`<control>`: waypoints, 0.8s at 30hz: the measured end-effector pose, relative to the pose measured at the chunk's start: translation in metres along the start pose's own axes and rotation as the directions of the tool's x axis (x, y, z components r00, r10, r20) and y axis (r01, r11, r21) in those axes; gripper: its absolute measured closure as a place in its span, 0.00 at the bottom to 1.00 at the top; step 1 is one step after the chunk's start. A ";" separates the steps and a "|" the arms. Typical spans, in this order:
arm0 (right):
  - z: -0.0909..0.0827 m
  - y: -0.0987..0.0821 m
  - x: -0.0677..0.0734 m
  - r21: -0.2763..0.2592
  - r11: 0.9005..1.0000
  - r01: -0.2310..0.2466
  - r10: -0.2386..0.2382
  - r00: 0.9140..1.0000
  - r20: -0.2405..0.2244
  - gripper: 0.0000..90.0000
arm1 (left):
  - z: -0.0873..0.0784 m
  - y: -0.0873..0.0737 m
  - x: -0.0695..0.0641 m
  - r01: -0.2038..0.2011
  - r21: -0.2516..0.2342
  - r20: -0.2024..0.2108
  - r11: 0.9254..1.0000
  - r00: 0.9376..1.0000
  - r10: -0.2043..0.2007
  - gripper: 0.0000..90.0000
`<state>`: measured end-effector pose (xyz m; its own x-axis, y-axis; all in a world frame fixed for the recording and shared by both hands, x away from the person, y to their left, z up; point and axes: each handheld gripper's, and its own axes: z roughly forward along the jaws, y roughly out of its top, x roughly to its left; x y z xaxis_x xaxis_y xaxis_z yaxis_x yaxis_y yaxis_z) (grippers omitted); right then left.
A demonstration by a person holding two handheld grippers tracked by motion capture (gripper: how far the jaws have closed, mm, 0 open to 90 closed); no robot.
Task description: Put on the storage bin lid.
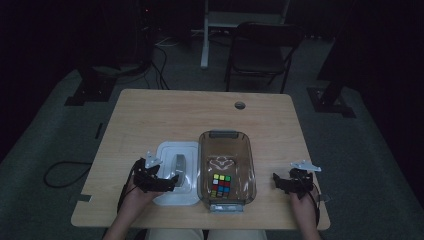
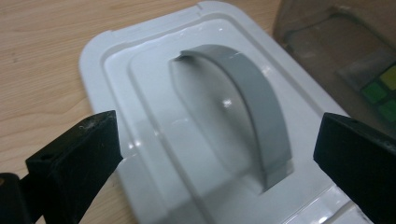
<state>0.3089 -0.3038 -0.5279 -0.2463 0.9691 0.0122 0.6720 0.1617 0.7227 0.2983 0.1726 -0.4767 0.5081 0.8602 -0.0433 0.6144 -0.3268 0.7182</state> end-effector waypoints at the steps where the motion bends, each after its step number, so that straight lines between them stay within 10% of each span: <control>1: 0.000 0.000 0.000 0.000 1.000 0.000 0.000 1.000 0.000 0.14 | 0.001 0.001 -0.001 -0.004 0.003 0.006 1.000 1.000 0.004 0.02; 24: 0.000 0.000 0.000 0.000 1.000 0.010 -0.010 1.000 -0.008 0.14 | 0.041 0.004 -0.020 0.011 0.007 -0.007 1.000 1.000 -0.011 0.17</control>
<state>0.3086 -0.3034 -0.5280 -0.2588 0.9659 0.0101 0.6690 0.1717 0.7231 0.3154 0.1381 -0.5017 0.4974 0.8663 -0.0461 0.6237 -0.3202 0.7131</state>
